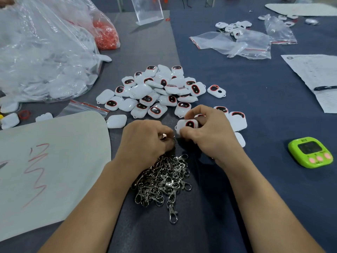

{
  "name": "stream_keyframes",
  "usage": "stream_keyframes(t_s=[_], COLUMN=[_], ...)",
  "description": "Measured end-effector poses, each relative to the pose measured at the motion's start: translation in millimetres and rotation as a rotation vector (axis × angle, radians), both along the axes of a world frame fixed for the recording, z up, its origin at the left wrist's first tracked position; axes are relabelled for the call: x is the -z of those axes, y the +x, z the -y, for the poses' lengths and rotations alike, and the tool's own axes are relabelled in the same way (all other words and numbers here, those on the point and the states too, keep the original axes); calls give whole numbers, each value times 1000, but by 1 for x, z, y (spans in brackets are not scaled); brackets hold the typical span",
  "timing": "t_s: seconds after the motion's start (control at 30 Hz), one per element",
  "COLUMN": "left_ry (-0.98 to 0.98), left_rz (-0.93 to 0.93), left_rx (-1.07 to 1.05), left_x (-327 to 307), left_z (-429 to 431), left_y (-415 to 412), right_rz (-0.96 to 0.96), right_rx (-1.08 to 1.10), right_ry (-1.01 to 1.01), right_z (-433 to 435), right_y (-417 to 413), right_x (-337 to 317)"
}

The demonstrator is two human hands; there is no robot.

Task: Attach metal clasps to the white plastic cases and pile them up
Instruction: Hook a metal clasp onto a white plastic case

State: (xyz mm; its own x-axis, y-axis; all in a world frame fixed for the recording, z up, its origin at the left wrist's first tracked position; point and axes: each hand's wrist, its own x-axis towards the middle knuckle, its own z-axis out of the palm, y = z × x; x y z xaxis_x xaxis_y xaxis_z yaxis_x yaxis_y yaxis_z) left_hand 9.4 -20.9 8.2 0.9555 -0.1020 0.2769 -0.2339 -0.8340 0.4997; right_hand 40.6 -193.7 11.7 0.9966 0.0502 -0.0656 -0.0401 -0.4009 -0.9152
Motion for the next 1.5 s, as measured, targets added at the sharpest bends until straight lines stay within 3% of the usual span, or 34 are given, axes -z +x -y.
stream_keyframes(t_s=[0.53, 0.83, 1.2, 1.33, 1.5], left_ry=[-126, -91, -137, -376, -616], left_rz=[-107, -72, 105, 131, 0], left_rx=[-19, -33, -106, -83, -5], left_x=[8, 5, 7, 8, 8], left_z=[-6, -6, -5, -5, -11], left_y=[3, -3, -4, -2, 5], right_rz=[69, 83, -112, -234, -402], right_rx=[-102, -138, -56, -9, -14], right_ry=[-162, -173, 260, 426, 621], right_z=[-4, -4, -11, -8, -2], right_y=[-2, -4, -6, -1, 1], right_x=[-5, -4, -3, -6, -14])
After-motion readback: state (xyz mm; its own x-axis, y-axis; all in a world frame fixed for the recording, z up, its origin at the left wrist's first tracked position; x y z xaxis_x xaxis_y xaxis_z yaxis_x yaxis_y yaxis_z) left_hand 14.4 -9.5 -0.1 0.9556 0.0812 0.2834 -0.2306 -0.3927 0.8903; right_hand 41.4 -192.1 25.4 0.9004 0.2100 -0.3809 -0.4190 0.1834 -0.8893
